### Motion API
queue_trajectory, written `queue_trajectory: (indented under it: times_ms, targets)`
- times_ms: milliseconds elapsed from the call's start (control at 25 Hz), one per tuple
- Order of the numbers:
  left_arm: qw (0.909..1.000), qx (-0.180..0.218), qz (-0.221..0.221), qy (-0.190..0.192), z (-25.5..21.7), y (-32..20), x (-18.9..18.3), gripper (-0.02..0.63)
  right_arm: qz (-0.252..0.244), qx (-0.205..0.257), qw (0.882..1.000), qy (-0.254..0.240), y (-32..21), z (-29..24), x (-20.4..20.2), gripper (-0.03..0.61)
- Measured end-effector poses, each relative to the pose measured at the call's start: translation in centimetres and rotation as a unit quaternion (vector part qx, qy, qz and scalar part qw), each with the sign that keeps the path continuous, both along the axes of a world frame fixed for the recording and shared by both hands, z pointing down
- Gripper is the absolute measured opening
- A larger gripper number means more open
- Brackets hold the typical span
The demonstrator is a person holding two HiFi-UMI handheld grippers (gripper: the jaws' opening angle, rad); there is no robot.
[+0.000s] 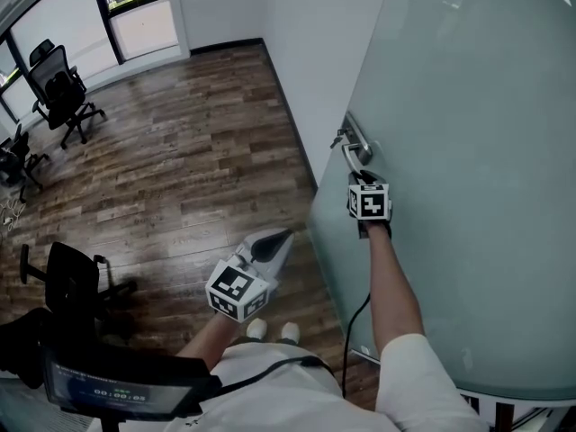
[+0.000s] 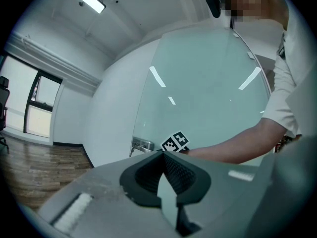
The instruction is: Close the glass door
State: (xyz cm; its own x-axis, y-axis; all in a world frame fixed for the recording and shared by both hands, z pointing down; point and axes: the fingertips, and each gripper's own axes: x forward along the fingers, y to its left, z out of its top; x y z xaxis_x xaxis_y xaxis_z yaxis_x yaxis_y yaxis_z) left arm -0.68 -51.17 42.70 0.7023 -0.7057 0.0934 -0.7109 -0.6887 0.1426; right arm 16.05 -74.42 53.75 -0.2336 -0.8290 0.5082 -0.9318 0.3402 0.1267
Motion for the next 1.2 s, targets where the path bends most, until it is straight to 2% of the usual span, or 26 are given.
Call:
queue_trajectory:
  times_ms: [160,280,640,960,1200]
  targets:
    - [0.9998,-0.006,0.021,-0.002,-0.8,-0.8,1.8,0.0,-0.002,-0.002,1.0,0.001,0.1,-0.6,-0.8,0.104]
    - [0.9996,-0.002,0.03,0.0,-1.7,-0.9,1.2,-0.002,-0.007,-0.005,1.0,0.005,0.6,-1.7,-2.6,0.104]
    - [0.9994,0.003,0.034,0.001,-0.7,-0.8,1.6,-0.002,-0.025,-0.002,1.0,0.003,2.2,-0.4,-4.1,0.106]
    - [0.9988,0.004,0.047,0.014,-1.0,0.0,-0.5,0.0,-0.047,-0.001,0.999,-0.006,4.1,-0.6,-8.0,0.114]
    - [0.9978,0.007,0.065,0.015,-0.2,0.9,-0.3,0.0,-0.068,-0.014,0.998,-0.006,5.5,0.5,-10.1,0.114]
